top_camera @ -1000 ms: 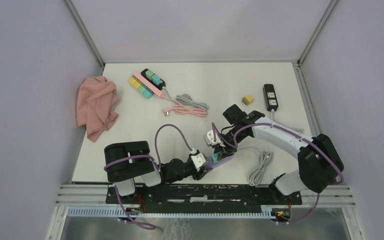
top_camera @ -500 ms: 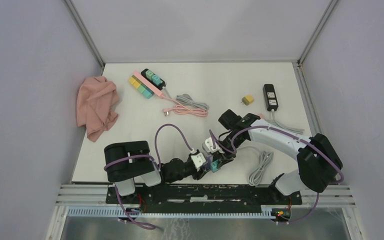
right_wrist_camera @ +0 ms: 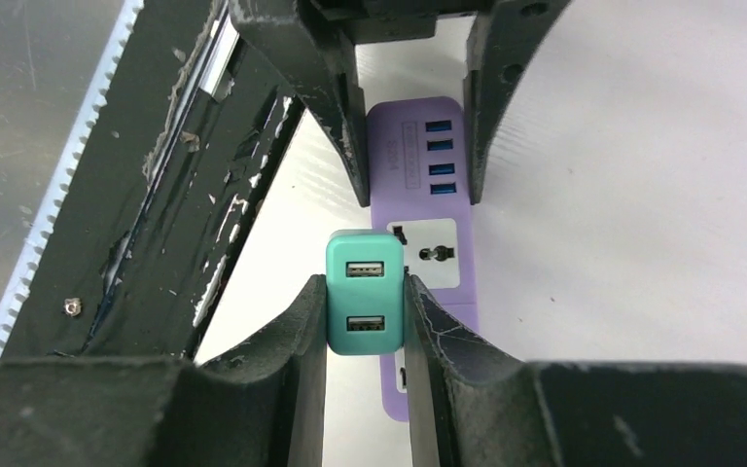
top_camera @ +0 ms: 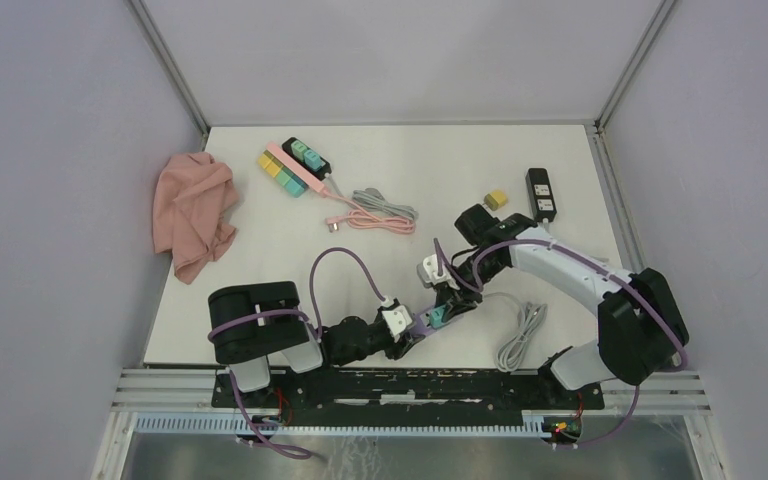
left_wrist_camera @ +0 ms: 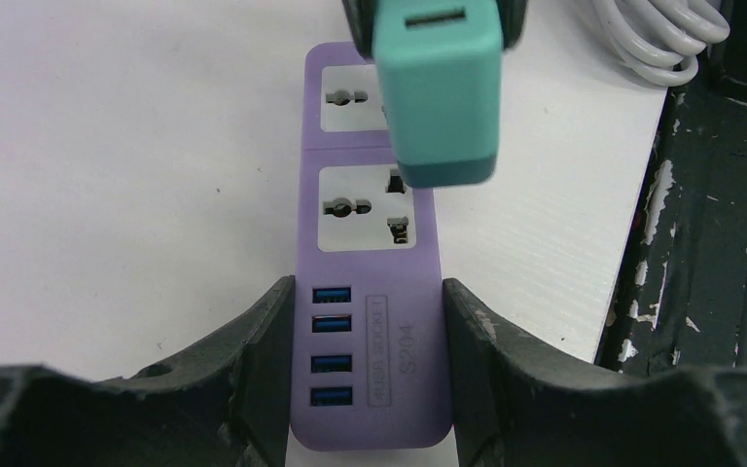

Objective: Pull the plug off the socket
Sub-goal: Remove the plug from the socket, then place the plug at the center of the board.

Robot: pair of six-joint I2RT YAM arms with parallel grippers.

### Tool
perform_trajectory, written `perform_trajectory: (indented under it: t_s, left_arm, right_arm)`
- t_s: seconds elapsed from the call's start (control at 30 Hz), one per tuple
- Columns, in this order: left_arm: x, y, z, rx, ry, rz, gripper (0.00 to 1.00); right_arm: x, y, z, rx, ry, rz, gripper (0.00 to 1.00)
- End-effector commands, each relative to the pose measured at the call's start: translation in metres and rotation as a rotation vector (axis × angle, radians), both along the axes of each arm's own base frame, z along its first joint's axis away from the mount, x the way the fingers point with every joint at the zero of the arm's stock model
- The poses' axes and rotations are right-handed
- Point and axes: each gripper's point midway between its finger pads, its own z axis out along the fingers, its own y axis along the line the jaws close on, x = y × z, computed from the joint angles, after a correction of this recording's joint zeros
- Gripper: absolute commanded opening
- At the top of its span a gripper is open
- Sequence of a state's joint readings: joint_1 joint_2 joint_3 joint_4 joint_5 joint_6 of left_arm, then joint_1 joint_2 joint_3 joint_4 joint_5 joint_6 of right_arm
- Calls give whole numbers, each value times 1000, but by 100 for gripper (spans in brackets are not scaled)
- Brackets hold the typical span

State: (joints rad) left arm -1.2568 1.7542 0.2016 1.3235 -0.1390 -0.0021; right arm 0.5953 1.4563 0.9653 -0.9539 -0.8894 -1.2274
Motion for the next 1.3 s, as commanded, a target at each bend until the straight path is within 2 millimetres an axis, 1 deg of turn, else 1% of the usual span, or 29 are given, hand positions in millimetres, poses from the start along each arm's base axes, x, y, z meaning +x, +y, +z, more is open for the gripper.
perform_trajectory:
  t_s: [0.0,0.1,0.13,0.17,0.2,0.23,0.27,0.33,0.4,0.47,0.5,0.53,0.63,0.67,0.77,0.93,1.07,1.27]
  left_arm:
    - [1,0,3,-28,26,18,3]
    - [2,1,3,-30,26,23,4]
    - [2,0,3,-30,26,23,5]
    - [2,1,4,-31,27,25,8]
    - [2,1,4,-32,27,26,9]
    - [3,1,4,-32,26,27,10]
    - [2,1,4,-32,26,26,10]
    - [3,1,4,-35,26,27,12]
    - [2,1,4,-35,27,27,12]
    - [2,2,5,-37,26,26,12]
    - [2,2,5,-41,26,28,12]
    - [2,3,5,-42,26,28,13]
    - [2,3,6,-45,24,29,13]
    - [2,3,6,-45,25,29,13]
    - [2,4,6,-48,24,29,13]
    - [2,4,6,-50,23,29,13]
    - [1,3,6,-49,24,25,13]
    - [1,2,6,-49,25,24,13]
  right_arm:
    - [15,7,44,127,24,-64,0]
    - [37,1,59,154,77,-208,0]
    - [48,-1,63,161,86,-274,0]
    - [66,-2,65,172,86,-359,1]
    - [76,-7,65,157,125,-450,1]
    - [95,-10,66,171,117,-532,1]
    - [109,-16,65,170,135,-623,0]
    - [146,-34,60,177,161,-842,0]
    - [173,-57,53,193,198,-1027,0]
    - [198,-84,41,195,244,-1243,1]
    - [210,-101,35,186,266,-1362,2]
    - [217,-113,28,173,303,-1451,3]
    - [232,-141,10,123,341,-1645,4]
    - [235,-147,7,111,352,-1689,5]
    - [238,-155,1,114,382,-1732,6]
    - [242,-159,-4,129,412,-1753,7]
    - [251,-159,-8,139,425,-1763,8]
    - [263,-155,-18,112,472,-1739,14]
